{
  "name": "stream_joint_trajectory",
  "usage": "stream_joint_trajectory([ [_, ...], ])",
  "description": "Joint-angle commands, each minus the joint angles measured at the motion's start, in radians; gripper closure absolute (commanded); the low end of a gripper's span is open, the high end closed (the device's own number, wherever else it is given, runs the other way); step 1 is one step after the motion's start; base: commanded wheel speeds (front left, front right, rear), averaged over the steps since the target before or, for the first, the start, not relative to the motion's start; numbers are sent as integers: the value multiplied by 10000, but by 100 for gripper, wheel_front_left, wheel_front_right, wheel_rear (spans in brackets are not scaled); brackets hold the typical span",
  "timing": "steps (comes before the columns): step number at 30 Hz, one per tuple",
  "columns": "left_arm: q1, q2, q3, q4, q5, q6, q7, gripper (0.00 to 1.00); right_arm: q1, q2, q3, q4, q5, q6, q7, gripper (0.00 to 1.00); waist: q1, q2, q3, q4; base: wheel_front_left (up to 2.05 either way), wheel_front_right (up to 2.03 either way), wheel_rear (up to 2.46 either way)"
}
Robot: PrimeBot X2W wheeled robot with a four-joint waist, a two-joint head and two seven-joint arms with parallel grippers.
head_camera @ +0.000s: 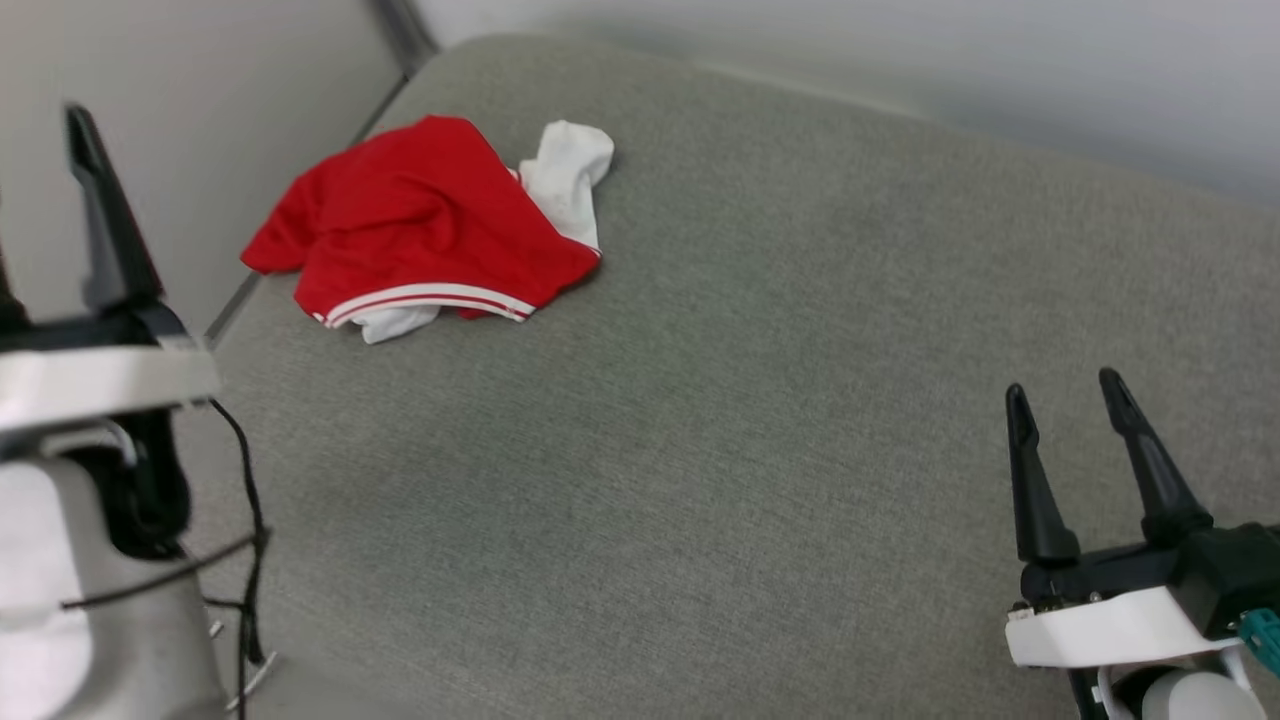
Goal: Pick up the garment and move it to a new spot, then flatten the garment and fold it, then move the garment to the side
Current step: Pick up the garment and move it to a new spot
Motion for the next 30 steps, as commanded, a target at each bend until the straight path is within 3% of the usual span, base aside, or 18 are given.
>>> stream_joint_trajectory([
  [1,-458,201,104,154,-183,-49,-26,0,-231,12,-69,-114,-143,-3,-21,0,-1,0,722,-389,0,0,0],
  [6,-1857,1180,-327,992,-908,-59,-26,0,-563,13,-366,-501,-499,-3,-21,0,-1,0,1650,-704,0,0,0],
  [11,-2921,2351,-1524,2228,-1735,-64,-25,0,-822,7,-547,-877,-787,-3,-20,0,-1,0,2392,-977,0,0,0],
  [12,-2921,2351,-1524,2228,-1735,-64,-25,0,-822,7,-547,-877,-787,-3,-20,0,-1,0,2392,-977,0,0,0],
  [18,-4076,3849,-3703,3657,-3085,-58,928,0,-1003,-97,-612,-1168,-886,-3,-21,0,-1,0,2968,-1213,0,0,0],
  [21,-4429,4338,-4765,4092,-4032,-59,1853,0,-1084,-139,-578,-1249,-909,-3,-21,0,-1,0,3173,-1329,0,0,0],
  [30,-4887,5668,-7642,4466,-7038,-59,6374,0,-1424,-243,-483,-1460,-909,-3,-21,0,-1,0,3701,-1687,0,0,0],
])
